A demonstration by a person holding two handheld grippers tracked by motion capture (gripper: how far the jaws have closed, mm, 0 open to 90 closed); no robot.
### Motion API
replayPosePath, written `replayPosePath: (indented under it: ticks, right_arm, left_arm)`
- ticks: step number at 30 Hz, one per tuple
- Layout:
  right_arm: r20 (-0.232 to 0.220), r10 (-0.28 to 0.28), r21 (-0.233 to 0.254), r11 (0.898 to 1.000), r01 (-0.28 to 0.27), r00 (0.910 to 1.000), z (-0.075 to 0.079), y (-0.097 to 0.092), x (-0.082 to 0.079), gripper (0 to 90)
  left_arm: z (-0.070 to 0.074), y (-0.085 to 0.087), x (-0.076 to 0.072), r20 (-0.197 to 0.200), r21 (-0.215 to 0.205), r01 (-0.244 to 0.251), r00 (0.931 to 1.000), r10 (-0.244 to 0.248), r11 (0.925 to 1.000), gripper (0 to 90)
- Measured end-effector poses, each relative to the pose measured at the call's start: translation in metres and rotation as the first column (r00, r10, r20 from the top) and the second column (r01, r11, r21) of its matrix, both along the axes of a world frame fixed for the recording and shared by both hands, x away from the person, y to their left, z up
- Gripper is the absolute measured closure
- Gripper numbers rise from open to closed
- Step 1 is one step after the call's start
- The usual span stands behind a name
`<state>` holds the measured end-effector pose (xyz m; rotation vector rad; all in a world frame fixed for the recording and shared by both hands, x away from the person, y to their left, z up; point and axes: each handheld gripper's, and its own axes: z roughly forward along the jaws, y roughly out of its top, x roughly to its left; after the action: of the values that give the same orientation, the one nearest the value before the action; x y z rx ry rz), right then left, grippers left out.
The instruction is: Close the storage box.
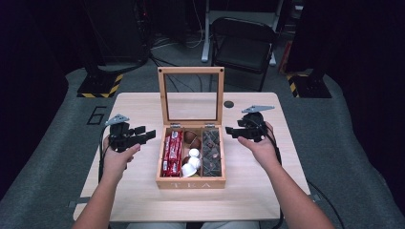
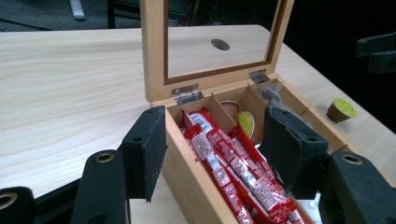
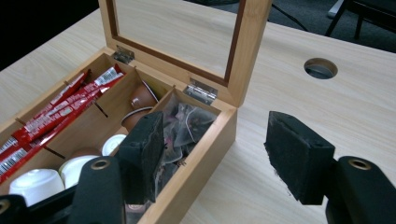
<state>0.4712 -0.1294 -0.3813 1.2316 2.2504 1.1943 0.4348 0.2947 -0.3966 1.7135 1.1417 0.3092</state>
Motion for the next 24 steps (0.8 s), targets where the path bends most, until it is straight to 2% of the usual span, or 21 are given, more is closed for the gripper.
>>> replayPosePath:
  ticks: [1, 7, 16, 19, 24]
  right_arm:
    - [-0.001, 0.003, 0.007, 1.0, -0.003, 1.0, 0.001, 0.001, 0.001, 37.5]
    - [0.006, 0.012, 0.003, 1.0, -0.012, 0.9999, 0.01, 0.008, 0.004, 37.5]
    - [0.03, 0.03, -0.014, 0.999, -0.029, 0.9991, 0.026, 0.016, 0.004, 37.5]
    - [0.036, 0.031, -0.015, 0.999, -0.031, 0.9989, 0.031, 0.018, 0.004, 37.6]
    - [0.05, 0.028, -0.016, 0.999, -0.027, 0.9983, 0.031, 0.02, 0.008, 37.7]
  left_arm:
    - [0.001, -0.001, 0.001, -0.011, 0.0, 0.01, 0.9999, -0.01, 1.0, 40.3]
    - [0.009, -0.007, 0.008, -0.003, 0.015, 0.049, 0.9988, -0.049, 0.9987, 39.7]
    - [0.014, -0.01, 0.016, -0.003, 0.04, 0.043, 0.9991, -0.043, 0.9983, 39.8]
    - [0.017, -0.011, 0.019, -0.004, 0.02, 0.046, 0.9989, -0.046, 0.9987, 39.8]
    - [0.023, -0.015, 0.026, -0.003, 0.026, 0.042, 0.9991, -0.042, 0.9988, 38.9]
